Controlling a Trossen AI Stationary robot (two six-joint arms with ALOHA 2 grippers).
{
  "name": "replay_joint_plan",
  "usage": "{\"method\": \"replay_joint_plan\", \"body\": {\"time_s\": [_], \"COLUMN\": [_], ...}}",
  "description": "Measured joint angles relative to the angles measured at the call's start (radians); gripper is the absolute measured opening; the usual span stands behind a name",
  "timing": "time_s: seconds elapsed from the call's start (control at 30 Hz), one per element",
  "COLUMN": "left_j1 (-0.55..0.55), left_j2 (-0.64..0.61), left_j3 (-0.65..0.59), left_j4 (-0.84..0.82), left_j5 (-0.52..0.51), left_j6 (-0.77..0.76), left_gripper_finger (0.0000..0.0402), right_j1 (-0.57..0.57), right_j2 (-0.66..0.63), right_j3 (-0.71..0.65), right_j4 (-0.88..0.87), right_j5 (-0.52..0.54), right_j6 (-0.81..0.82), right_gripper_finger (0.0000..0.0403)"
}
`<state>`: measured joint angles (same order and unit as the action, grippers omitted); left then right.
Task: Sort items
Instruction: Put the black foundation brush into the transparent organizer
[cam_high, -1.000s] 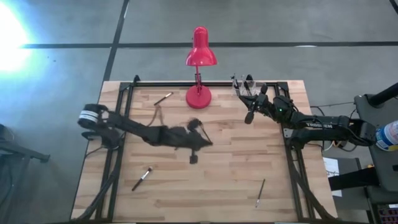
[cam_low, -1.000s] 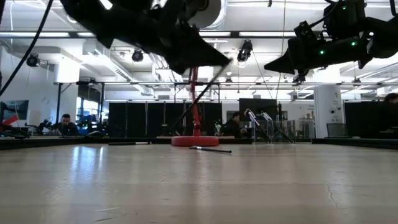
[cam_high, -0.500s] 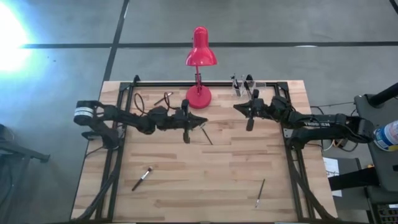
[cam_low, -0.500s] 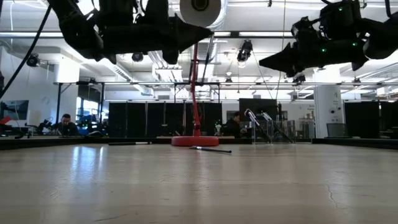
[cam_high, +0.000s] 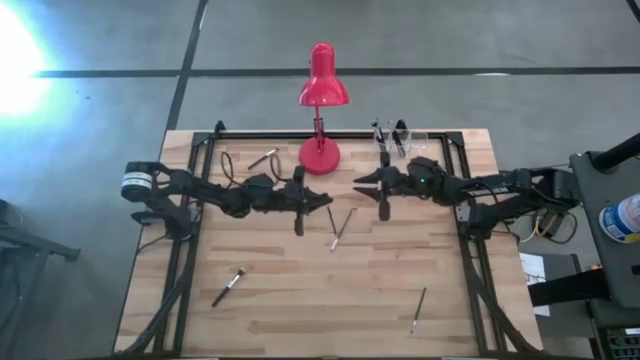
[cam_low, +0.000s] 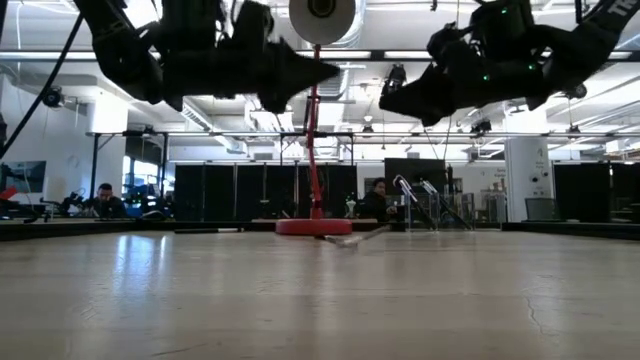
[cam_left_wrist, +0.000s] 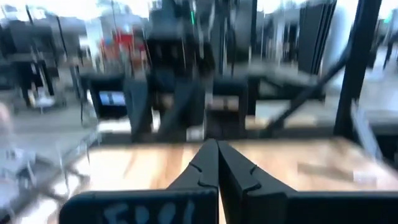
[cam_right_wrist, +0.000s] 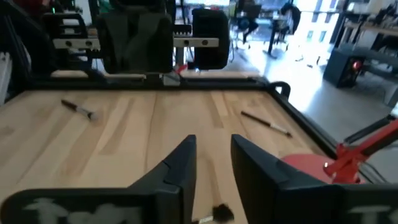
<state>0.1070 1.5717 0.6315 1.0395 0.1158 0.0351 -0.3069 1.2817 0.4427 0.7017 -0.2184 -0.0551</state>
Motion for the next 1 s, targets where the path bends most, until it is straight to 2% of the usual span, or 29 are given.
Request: {"method": "replay_joint_plan", "body": {"time_s": [0.23,0.37,0.53,0.7,0.83,1.0], "left_j1": [-0.056,-0.126,-0.201,-0.217,-0.216,-0.216], "left_j2": [-0.001,0.000,0.021,0.061,0.100,0.143], "left_j3": [0.000,0.000,-0.007,-0.017,-0.018,-0.018], "left_j4": [-0.299,-0.380,-0.367,-0.288,-0.260,-0.236], "left_j5": [-0.005,-0.068,-0.098,-0.101,-0.103,-0.103], "left_j6": [0.027,0.028,0.081,0.096,0.095,0.096], "left_gripper_finger": [0.0000,0.0000,0.0000,0.0000,0.0000,0.0000], "right_j1": [0.005,0.034,0.089,0.148,0.213,0.298], "right_j2": [0.001,0.009,0.025,0.047,0.070,0.119], "right_j3": [0.029,0.038,0.067,0.118,0.141,0.172], "right_j4": [-0.176,-0.320,-0.546,-0.820,-0.924,-1.054], "right_j5": [0.000,-0.008,-0.003,0.000,0.001,0.020], "right_j6": [-0.079,-0.156,-0.193,-0.233,-0.260,-0.218], "right_gripper_finger": [0.0112,0.0106,0.0125,0.0159,0.0170,0.0162]}}
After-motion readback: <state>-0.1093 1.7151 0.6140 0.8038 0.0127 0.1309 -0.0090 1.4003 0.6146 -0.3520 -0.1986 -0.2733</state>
